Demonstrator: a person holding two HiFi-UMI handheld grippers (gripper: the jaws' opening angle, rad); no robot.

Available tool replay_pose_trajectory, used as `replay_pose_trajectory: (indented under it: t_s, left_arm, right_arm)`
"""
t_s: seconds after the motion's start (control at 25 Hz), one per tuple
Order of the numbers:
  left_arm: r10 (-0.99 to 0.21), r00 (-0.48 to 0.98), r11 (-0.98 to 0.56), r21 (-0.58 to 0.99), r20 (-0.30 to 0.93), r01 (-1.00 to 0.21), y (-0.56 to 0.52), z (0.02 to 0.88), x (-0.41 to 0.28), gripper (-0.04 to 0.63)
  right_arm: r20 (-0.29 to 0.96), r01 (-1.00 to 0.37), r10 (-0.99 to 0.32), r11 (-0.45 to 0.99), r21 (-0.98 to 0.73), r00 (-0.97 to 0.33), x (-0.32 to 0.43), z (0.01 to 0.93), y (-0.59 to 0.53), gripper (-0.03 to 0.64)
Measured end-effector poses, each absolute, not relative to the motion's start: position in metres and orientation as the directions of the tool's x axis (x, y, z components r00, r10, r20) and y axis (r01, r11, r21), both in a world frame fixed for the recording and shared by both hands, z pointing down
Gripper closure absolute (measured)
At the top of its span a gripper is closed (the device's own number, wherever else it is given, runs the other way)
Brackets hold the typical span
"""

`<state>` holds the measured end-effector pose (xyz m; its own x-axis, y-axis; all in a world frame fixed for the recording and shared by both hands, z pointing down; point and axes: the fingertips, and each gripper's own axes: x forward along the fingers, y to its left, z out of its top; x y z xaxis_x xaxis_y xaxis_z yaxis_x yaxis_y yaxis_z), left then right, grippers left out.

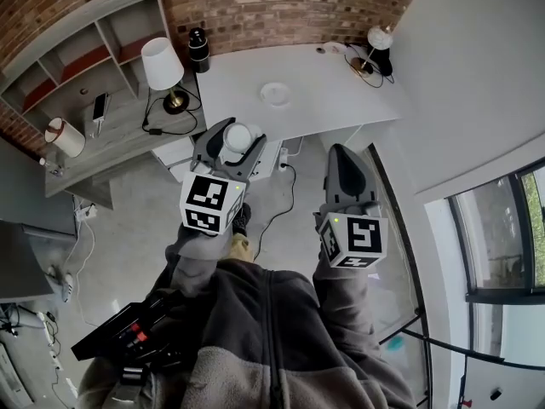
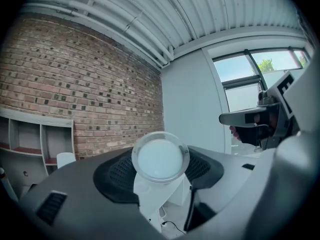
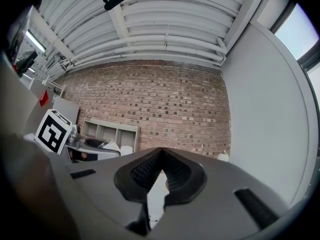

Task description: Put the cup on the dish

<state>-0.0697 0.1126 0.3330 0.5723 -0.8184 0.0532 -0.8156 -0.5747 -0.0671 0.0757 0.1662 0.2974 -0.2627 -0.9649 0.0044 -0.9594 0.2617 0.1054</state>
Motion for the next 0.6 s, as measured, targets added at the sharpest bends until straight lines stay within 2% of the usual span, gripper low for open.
replay_pose_trajectory:
  t_s: [0.6]
  left_arm:
    - [-0.789,0.597,-0.607,-0.032,0.149,-0.794,-0.058,0.37,-0.059,0.327]
  right_arm:
    - [0.083,-0.97,-0.971,0.232,0.07,-0.226,0.086,0.326,-0.01,0.615]
